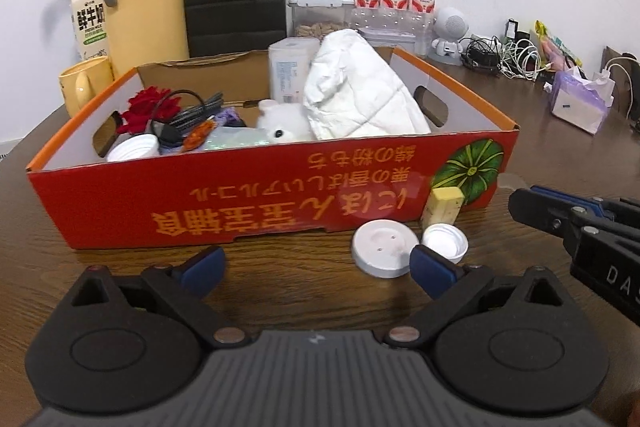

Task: Organize objects
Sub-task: 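Grasp a small white cap with right gripper while left gripper grasps the large white cap, then lift both white caps and carry them over the box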

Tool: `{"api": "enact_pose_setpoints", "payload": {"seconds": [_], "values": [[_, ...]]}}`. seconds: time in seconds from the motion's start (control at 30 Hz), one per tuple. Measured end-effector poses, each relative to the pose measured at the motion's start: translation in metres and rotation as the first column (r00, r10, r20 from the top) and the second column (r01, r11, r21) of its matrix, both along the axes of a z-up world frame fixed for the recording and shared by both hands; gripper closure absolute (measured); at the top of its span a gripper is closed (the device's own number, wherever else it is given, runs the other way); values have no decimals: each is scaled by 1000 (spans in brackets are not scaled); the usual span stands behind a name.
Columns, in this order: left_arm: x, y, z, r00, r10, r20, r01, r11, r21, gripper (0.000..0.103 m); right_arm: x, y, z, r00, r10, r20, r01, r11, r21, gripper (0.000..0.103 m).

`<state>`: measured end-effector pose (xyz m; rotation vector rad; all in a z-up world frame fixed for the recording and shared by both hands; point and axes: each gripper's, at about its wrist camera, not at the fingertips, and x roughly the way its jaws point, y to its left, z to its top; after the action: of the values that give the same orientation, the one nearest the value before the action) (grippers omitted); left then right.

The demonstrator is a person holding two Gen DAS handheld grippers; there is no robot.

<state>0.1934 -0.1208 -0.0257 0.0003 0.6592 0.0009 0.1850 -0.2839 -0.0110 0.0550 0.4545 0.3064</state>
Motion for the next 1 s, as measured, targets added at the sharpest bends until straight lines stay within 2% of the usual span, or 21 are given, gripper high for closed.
{"api": "enact_pose_setpoints", "payload": {"seconds": [0.07,0.17,0.23,0.27,0.33,0.43,0.7,1.0], "values": [[1,-5,-1,1000,-10,1,10,1000,5,7,-1,-1,0,1000,2,6,-2,1000,5,93],[3,-13,-3,1000,-19,-7,19,1000,24,17,-2,-1,0,1000,6,11,-6,1000,10,93],[5,-17,-5,999,-32,-15,33,999,25,34,-3,-1,1,1000,10,16,-10,1000,13,93],[5,-19,-5,999,-38,-10,39,999,25,38,-4,-1,1,1000,12,19,-12,1000,13,93],[3,-22,-5,998,-65,3,65,998,26,63,-4,0,1,1000,15,25,-15,1000,14,93],[-1,-27,-6,996,-87,24,86,995,53,63,-6,0,2,999,19,31,-19,1000,16,93],[-14,-18,0,994,-83,70,81,996,29,63,-6,-1,2,999,29,34,-29,999,21,93],[-41,3,28,978,-115,174,108,993,50,63,-12,1,7,997,40,69,-42,999,30,93]]}}
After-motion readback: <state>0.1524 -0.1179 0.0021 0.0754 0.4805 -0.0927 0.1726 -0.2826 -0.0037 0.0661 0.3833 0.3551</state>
